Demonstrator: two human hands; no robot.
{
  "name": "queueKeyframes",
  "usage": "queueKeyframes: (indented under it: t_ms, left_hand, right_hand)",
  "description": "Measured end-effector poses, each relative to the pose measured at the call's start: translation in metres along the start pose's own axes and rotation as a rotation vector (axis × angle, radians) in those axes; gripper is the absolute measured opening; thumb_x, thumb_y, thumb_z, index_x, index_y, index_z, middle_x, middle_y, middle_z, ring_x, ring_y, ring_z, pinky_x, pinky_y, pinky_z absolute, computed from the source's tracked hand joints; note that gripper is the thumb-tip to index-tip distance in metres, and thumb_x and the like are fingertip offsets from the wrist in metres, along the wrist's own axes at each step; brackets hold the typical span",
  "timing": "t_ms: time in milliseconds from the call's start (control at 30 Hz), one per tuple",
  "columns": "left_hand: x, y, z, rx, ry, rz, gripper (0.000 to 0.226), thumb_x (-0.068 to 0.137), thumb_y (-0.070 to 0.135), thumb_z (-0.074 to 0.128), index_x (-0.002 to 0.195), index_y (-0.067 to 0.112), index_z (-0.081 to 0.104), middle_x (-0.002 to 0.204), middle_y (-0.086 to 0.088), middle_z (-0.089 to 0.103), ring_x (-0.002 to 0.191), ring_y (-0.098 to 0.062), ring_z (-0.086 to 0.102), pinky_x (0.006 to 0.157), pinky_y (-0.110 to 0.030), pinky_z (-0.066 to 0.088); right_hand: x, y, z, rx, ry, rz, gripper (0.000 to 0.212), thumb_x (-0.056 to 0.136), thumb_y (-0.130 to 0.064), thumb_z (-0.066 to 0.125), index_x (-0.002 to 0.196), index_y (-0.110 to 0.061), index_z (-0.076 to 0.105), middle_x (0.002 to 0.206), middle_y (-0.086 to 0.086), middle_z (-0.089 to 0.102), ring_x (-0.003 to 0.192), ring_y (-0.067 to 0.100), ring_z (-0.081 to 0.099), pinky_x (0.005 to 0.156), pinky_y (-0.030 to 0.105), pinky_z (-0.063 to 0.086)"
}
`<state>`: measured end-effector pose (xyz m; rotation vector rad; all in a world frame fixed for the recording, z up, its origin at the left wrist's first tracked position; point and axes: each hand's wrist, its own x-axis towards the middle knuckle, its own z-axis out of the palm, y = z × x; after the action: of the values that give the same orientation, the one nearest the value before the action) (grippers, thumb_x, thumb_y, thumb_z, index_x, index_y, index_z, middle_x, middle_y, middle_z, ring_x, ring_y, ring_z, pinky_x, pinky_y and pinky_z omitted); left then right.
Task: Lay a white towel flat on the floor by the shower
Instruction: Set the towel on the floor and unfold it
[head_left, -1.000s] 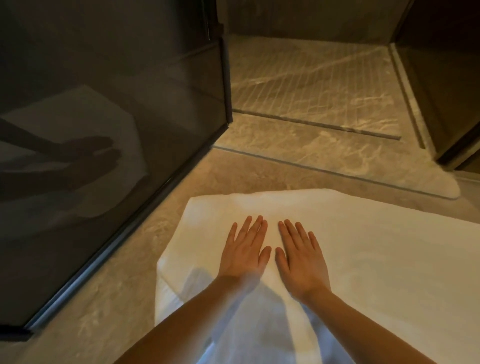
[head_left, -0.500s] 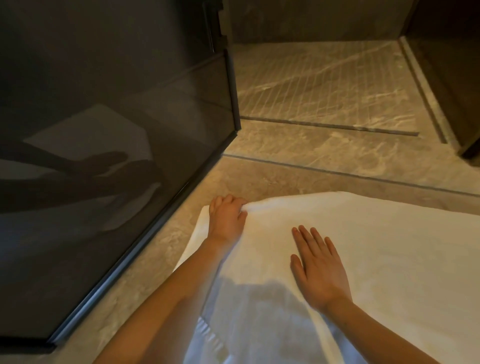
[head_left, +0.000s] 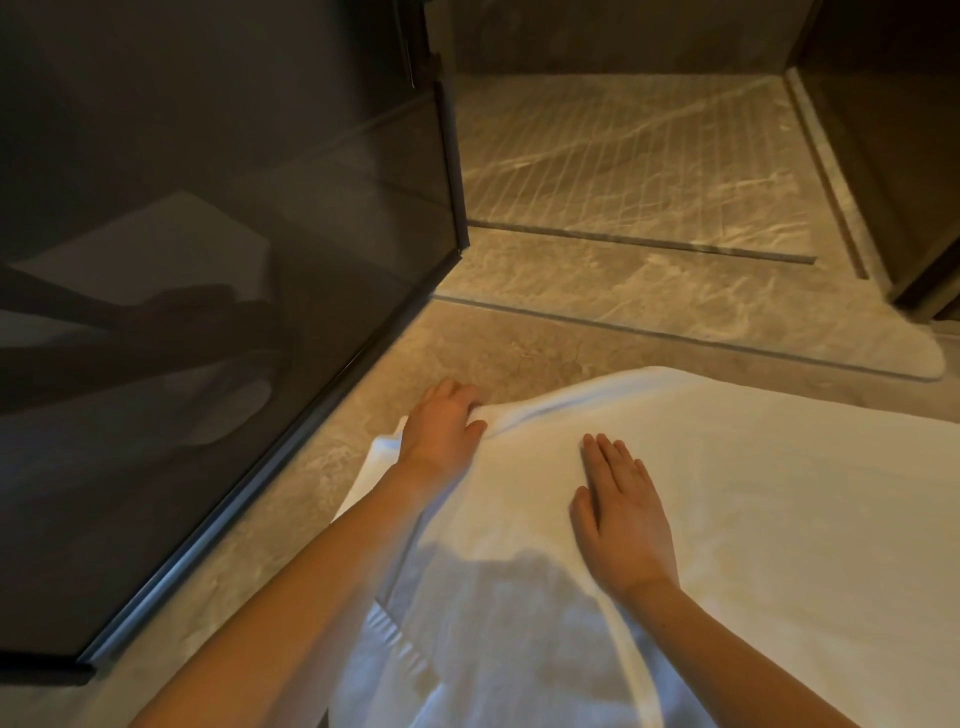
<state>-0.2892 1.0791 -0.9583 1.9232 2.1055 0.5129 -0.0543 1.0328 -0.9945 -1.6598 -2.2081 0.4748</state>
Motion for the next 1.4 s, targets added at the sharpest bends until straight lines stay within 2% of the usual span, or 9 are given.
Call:
queueKeyframes:
  t_ms: [100,233,433,600,767,900,1133,1267,1400]
  left_hand:
    - [0.007,-0.002,-0.003,0.101,-0.102,-0.109,0.039,0.088,0.038,0.061,0.124,0.025,0.056,0.122,-0.004,0.054,0.119,-0.027,0.044,0.098,-0.038,0.038]
    - [0.008,-0.008,-0.005,0.073,-0.182,-0.193,0.044,0.087,0.047,0.061,0.123,0.023,0.059,0.121,-0.007,0.056,0.116,-0.030,0.049,0.095,-0.038,0.042]
    - [-0.001,-0.011,-0.002,-0.283,0.011,-0.226,0.017,0.078,0.028,0.077,0.092,0.019,0.073,0.099,-0.006,0.066,0.098,-0.026,0.058,0.086,-0.039,0.047]
    - [-0.007,-0.010,0.003,-0.389,0.156,-0.208,0.019,0.076,0.022,0.080,0.093,0.014,0.077,0.092,-0.001,0.064,0.090,-0.021,0.060,0.084,-0.037,0.049]
    - [-0.012,-0.013,0.006,-0.360,0.135,-0.158,0.013,0.086,0.023,0.071,0.094,0.015,0.076,0.095,0.001,0.060,0.096,-0.019,0.057,0.085,-0.030,0.046]
    - [-0.011,-0.019,0.000,-0.439,0.137,-0.270,0.008,0.084,0.017,0.073,0.090,0.014,0.076,0.096,0.000,0.064,0.092,-0.018,0.063,0.070,-0.004,0.038]
    - [-0.014,-0.030,-0.010,-0.093,0.005,-0.405,0.060,0.078,0.055,0.070,0.119,0.011,0.062,0.117,-0.010,0.061,0.112,-0.029,0.054,0.098,-0.039,0.044]
    - [-0.019,-0.033,-0.008,-0.207,0.035,-0.436,0.064,0.078,0.051,0.073,0.124,0.008,0.058,0.119,-0.008,0.063,0.112,-0.026,0.057,0.095,-0.035,0.046]
    - [-0.025,-0.032,-0.012,-0.540,0.086,-0.464,0.047,0.074,0.027,0.082,0.116,0.016,0.064,0.094,-0.001,0.064,0.093,-0.018,0.061,0.082,-0.026,0.047]
  right_hand:
    - [-0.001,-0.001,-0.002,0.043,0.033,0.015,0.057,0.100,-0.028,0.035,0.154,-0.018,0.021,0.161,-0.003,0.019,0.148,0.009,0.008,0.122,0.029,0.005]
    - [-0.003,0.000,-0.003,0.092,0.053,0.030,0.056,0.099,-0.025,0.038,0.153,-0.018,0.024,0.160,-0.002,0.024,0.148,0.009,0.011,0.122,0.029,0.008]
    - [-0.005,-0.001,-0.002,0.154,0.089,0.035,0.055,0.099,-0.024,0.039,0.152,-0.018,0.028,0.158,-0.001,0.029,0.147,0.011,0.016,0.121,0.032,0.015]
    - [-0.005,-0.001,-0.001,0.165,0.092,0.045,0.055,0.099,-0.023,0.040,0.152,-0.019,0.028,0.157,0.000,0.031,0.147,0.013,0.019,0.121,0.032,0.017]
    - [-0.006,-0.001,-0.001,0.164,0.092,0.049,0.054,0.099,-0.023,0.040,0.152,-0.020,0.028,0.156,0.000,0.033,0.146,0.014,0.021,0.120,0.029,0.017]
    - [-0.006,-0.001,-0.001,0.175,0.090,0.051,0.054,0.099,-0.023,0.041,0.152,-0.019,0.029,0.156,0.000,0.034,0.146,0.014,0.021,0.119,0.028,0.017]
    - [-0.007,-0.001,0.000,0.184,0.084,0.071,0.054,0.099,-0.025,0.039,0.152,-0.021,0.029,0.156,0.000,0.034,0.146,0.013,0.021,0.119,0.031,0.021]
    - [-0.007,-0.001,-0.001,0.180,0.076,0.072,0.053,0.100,-0.026,0.038,0.152,-0.022,0.029,0.156,0.000,0.033,0.146,0.013,0.020,0.119,0.031,0.019]
    - [-0.007,-0.001,-0.001,0.174,0.077,0.078,0.053,0.100,-0.026,0.038,0.152,-0.021,0.029,0.156,0.000,0.034,0.146,0.013,0.021,0.120,0.031,0.019]
